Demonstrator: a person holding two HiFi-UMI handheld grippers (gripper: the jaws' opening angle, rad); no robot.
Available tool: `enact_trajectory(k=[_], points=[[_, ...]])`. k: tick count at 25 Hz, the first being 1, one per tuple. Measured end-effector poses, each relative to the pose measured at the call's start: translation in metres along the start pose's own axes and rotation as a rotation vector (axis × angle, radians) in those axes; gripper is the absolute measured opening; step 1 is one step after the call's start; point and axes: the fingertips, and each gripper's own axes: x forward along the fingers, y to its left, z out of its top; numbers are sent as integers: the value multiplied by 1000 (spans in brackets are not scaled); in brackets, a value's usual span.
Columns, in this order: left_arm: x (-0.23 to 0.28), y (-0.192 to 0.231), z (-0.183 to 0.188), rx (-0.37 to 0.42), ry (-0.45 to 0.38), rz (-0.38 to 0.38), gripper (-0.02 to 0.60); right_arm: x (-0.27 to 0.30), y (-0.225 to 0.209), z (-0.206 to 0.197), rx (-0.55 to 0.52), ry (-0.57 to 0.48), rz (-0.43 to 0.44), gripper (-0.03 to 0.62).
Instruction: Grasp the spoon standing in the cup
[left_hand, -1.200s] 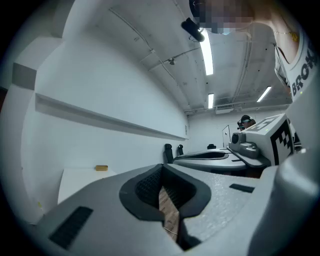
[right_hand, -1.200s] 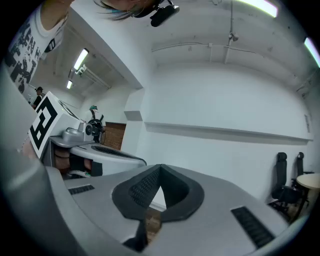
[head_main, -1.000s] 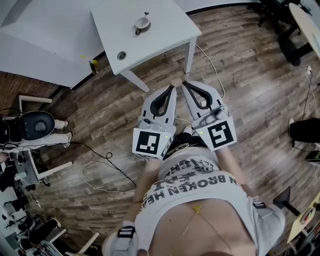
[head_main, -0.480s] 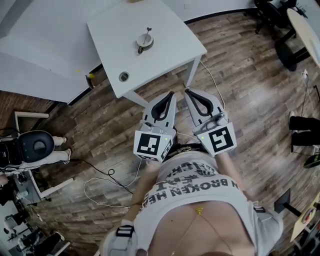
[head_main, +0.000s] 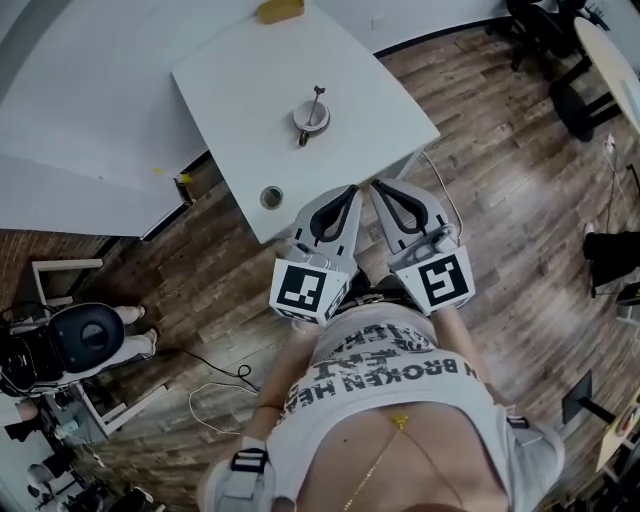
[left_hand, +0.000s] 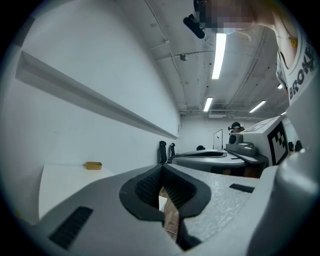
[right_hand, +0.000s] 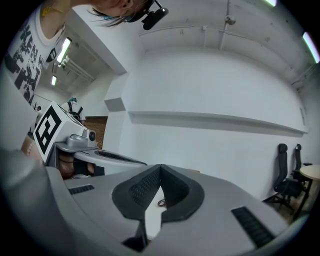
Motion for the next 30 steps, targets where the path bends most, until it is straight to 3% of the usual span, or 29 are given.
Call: enact_trajectory(k=[8, 16, 30], points=[[11, 37, -2, -6, 10, -12, 5, 49, -1, -6, -4, 45, 20, 5], [35, 85, -2, -21, -8, 93, 5, 101, -17, -9, -18, 54, 115, 5], [158, 163, 14, -22, 36, 264, 5, 201, -116, -26, -35, 73, 319, 5]])
